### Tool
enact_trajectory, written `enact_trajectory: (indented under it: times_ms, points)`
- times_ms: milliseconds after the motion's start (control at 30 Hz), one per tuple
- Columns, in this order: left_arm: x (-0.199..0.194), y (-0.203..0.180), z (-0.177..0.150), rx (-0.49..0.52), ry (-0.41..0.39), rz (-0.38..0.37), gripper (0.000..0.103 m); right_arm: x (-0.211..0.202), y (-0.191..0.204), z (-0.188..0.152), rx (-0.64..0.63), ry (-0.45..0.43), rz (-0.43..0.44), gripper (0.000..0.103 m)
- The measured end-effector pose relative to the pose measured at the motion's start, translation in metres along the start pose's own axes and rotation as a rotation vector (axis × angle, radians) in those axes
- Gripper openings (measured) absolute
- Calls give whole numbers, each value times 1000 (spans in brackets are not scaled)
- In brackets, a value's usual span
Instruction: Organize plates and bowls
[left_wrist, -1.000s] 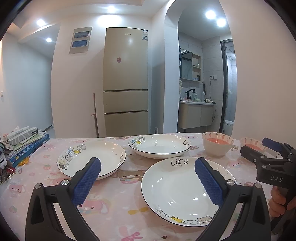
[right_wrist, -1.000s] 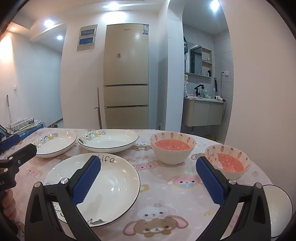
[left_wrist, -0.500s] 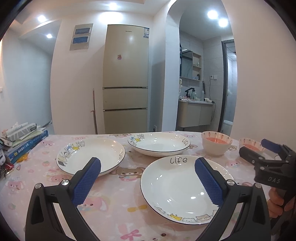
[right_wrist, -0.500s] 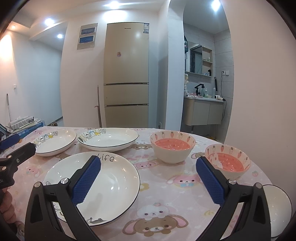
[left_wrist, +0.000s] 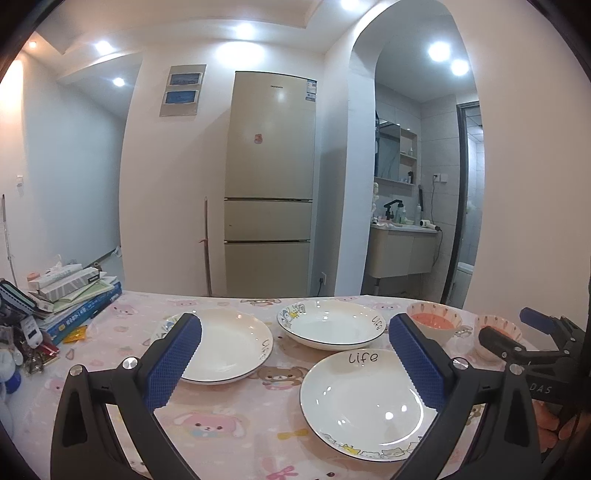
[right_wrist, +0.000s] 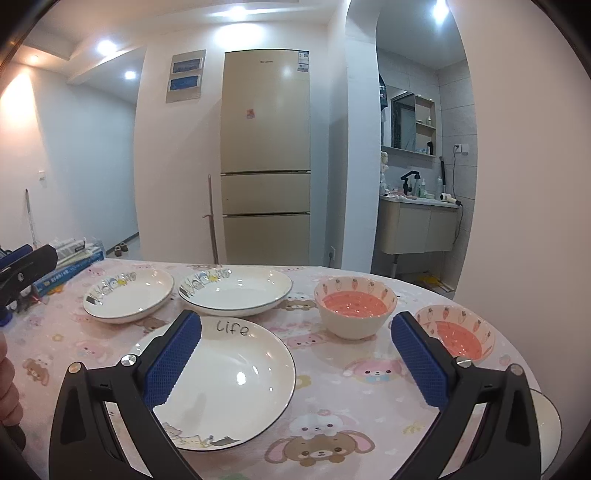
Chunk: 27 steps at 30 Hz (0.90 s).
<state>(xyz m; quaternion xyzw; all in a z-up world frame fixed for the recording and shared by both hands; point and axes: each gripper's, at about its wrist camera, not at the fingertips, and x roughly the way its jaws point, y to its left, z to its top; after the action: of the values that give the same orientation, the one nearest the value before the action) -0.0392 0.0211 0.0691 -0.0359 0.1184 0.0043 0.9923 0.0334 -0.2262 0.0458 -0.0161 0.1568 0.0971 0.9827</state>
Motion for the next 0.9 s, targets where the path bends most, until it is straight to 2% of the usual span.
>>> enact_trajectory:
  times_ms: [167, 333, 533, 667, 767, 800, 833, 900]
  points:
    - [-11, 10, 22, -4, 23, 7, 103, -11, -3, 21, 42, 7, 88, 103]
    - [-19, 20, 33, -19, 15, 15, 103, -19, 1, 32, 34, -34, 85, 103]
    - [-20, 39, 42, -40, -12, 49, 103, -10, 10, 42, 40, -21, 118, 103]
    - [-13, 50, 43, -78, 7, 48, 103, 1, 18, 51, 46, -6, 150, 99]
    - [-2, 47, 35, -53, 56, 57, 103, 12, 13, 49, 87, 35, 148, 97]
    - [6, 46, 30, -46, 81, 52, 101, 16, 10, 46, 98, 54, 143, 95]
    - [11, 46, 25, -55, 102, 39, 94, 22, 7, 41, 109, 83, 142, 94]
    - [27, 51, 14, -120, 164, -14, 85, 36, 3, 30, 121, 159, 148, 84]
